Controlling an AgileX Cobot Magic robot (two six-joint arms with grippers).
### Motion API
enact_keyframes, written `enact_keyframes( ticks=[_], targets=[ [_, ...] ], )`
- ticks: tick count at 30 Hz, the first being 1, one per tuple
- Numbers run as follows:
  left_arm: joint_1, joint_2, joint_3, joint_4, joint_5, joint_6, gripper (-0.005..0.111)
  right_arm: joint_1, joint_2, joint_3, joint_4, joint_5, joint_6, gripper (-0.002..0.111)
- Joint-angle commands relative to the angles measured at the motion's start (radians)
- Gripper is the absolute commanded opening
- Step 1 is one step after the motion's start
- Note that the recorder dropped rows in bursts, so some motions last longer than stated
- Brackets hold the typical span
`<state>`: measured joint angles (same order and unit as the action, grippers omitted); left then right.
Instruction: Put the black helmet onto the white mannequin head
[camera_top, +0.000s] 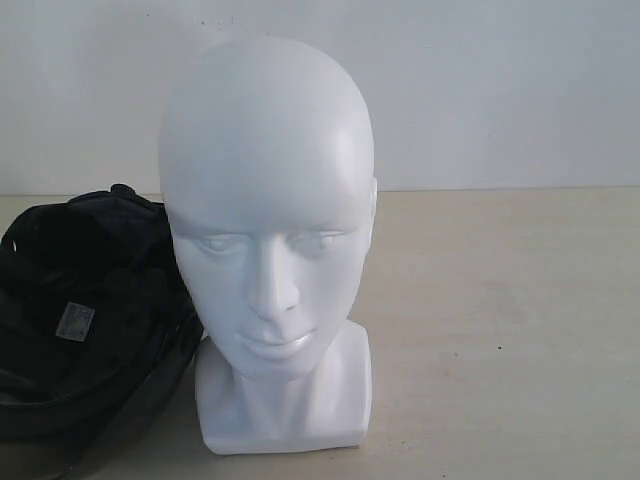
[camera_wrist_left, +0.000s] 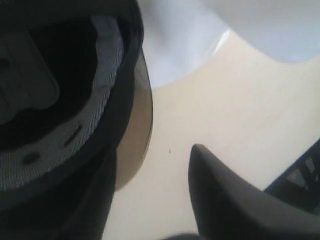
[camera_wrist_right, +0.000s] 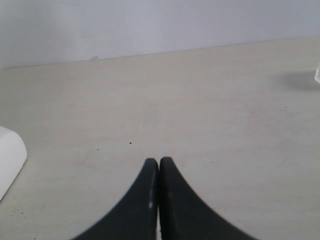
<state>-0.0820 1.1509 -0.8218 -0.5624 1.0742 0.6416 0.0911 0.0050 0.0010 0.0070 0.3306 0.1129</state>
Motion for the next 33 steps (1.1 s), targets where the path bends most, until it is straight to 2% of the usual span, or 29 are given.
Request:
enact_keyframes(
  ticks=[1,5,8,12,21,23,25,28,30,33],
  targets=[
    [-0.017,-0.034,-0.044,0.093,0.147,-0.156,0.043,-0.001,-0.005,-0.001,-0.002,-0.004,-0.002,0.0],
    [-0.084,-0.136,-0.044,0.111,0.147,-0.161,0.034,-0.001,-0.005,-0.001,-0.002,-0.004,-0.002,0.0],
    [-0.12,-0.19,-0.044,0.111,0.117,-0.152,0.036,-0.001,-0.005,-0.001,-0.002,-0.004,-0.002,0.0],
    [-0.125,-0.2,-0.04,0.106,0.096,-0.152,0.04,-0.001,-0.005,-0.001,-0.002,-0.004,0.0,0.0],
    [-0.125,-0.188,0.021,0.073,0.066,-0.144,0.04,-0.001,-0.005,-0.001,-0.002,-0.004,0.0,0.0],
    [-0.132,-0.198,0.039,0.1,0.006,-0.132,0.04,-0.001,-0.005,-0.001,-0.002,-0.004,0.0,0.0],
    [-0.187,-0.215,0.049,0.16,-0.088,-0.167,0.04,-0.001,-0.005,-0.001,-0.002,-0.004,0.0,0.0],
    [-0.311,-0.213,0.052,0.318,-0.148,-0.457,0.04,-0.001,-0.005,-0.001,-0.002,-0.004,0.0,0.0],
    [-0.382,-0.213,0.056,0.406,-0.206,-0.594,0.04,-0.001,-0.005,-0.001,-0.002,-0.004,0.0,0.0],
    [-0.452,-0.186,0.067,0.542,-0.281,-0.714,0.04,-0.001,-0.005,-0.001,-0.002,-0.004,0.0,0.0]
  ],
)
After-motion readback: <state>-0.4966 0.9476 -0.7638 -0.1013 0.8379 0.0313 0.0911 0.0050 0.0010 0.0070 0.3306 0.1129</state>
